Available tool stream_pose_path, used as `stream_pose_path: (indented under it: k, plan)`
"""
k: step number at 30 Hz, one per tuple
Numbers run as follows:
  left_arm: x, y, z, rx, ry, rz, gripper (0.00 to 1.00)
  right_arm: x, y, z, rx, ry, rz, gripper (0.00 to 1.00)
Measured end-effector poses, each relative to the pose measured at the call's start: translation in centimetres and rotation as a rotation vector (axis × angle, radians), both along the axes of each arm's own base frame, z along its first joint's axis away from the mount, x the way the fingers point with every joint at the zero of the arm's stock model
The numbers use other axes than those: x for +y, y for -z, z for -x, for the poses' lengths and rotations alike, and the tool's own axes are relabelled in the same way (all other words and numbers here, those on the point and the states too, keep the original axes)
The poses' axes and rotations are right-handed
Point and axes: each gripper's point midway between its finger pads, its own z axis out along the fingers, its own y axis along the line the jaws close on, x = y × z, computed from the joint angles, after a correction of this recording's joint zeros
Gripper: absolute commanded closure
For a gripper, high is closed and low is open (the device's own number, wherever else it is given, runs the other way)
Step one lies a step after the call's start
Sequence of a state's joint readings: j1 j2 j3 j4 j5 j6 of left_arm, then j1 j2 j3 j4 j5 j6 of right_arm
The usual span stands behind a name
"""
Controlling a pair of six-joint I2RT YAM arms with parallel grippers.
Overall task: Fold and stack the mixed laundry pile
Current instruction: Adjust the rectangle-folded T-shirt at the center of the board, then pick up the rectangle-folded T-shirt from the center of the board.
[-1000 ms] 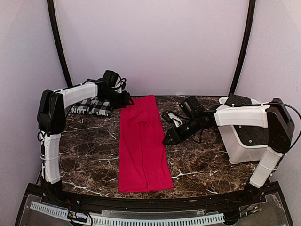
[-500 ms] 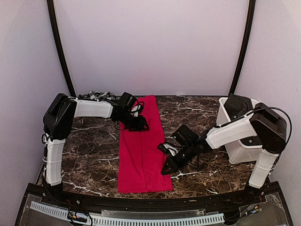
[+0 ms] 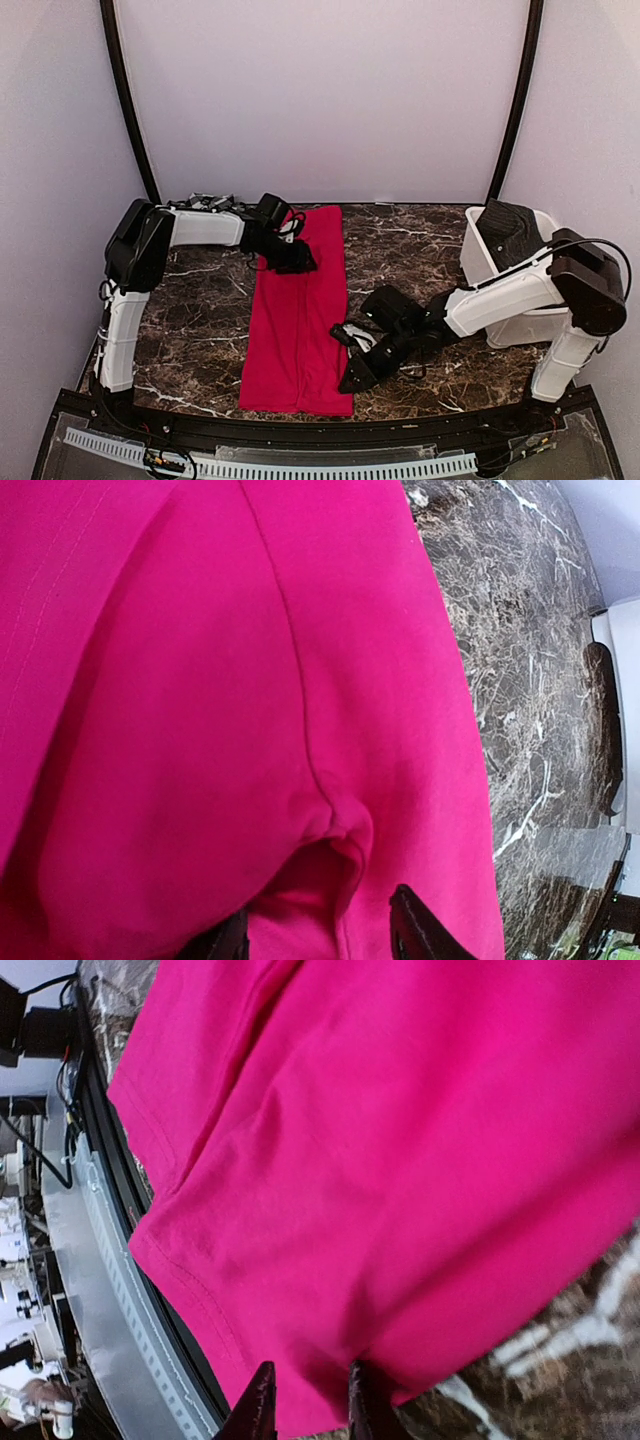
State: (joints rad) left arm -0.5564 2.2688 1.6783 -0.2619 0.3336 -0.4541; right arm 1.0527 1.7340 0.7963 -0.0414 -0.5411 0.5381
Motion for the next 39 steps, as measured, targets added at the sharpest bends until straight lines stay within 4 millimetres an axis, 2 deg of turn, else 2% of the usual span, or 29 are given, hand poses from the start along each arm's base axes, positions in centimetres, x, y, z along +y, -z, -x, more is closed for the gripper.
stream_pose_path:
  k: [3, 5, 8, 11, 13, 15, 17, 20, 23, 25, 27, 32, 36, 39]
  plan:
    - [0.3, -0.4, 0.3, -0.003, 0.0, -0.002, 0.46, -1.1, -1.3, 0.1, -0.023, 0.015, 0.033, 0.68]
    - [1.1, -0.9, 1.1, 0.003, -0.008, -0.009, 0.44, -1.4, -2.7, 0.1, -0.041, 0.022, 0.022, 0.67]
    - [2.8, -3.6, 3.0, -0.004, -0.025, -0.006, 0.42, -1.5, -4.3, 0.0, -0.058, 0.027, -0.005, 0.66]
    - [4.8, -7.7, 6.0, -0.043, -0.055, 0.031, 0.41, -1.8, -4.4, 0.3, -0.043, 0.035, 0.001, 0.66]
    - [6.0, -9.5, 8.4, -0.063, -0.07, 0.056, 0.42, -2.2, -3.9, 0.7, -0.017, 0.042, 0.012, 0.66]
    - [7.3, -10.2, 11.7, -0.065, -0.081, 0.071, 0.42, -3.2, -2.8, 1.4, 0.026, 0.061, 0.039, 0.66]
    - [8.1, -9.6, 15.4, -0.044, -0.076, 0.075, 0.43, -4.1, -1.8, 2.1, 0.066, 0.078, 0.067, 0.66]
    - [9.1, -6.8, 21.5, 0.037, -0.051, 0.047, 0.46, -5.0, -0.7, 2.7, 0.107, 0.103, 0.101, 0.66]
    - [10.1, -4.0, 26.5, 0.126, -0.036, 0.01, 0.48, -4.6, -0.6, 2.7, 0.122, 0.119, 0.094, 0.66]
    - [10.9, -2.8, 28.8, 0.166, -0.048, -0.011, 0.49, -4.3, -0.4, 2.7, 0.135, 0.128, 0.089, 0.65]
    - [11.4, -2.3, 30.3, 0.183, -0.06, -0.017, 0.51, -4.0, -0.2, 2.7, 0.149, 0.136, 0.084, 0.66]
    - [12.5, -0.5, 32.6, 0.239, -0.12, -0.038, 0.56, -3.5, -0.1, 2.6, 0.164, 0.146, 0.073, 0.67]
    - [13.6, 1.3, 34.0, 0.286, -0.154, -0.077, 0.59, -3.2, -0.1, 2.7, 0.172, 0.143, 0.064, 0.68]
    - [13.4, 1.3, 34.4, 0.294, -0.159, -0.07, 0.61, -2.9, 0.0, 2.7, 0.177, 0.135, 0.054, 0.7]
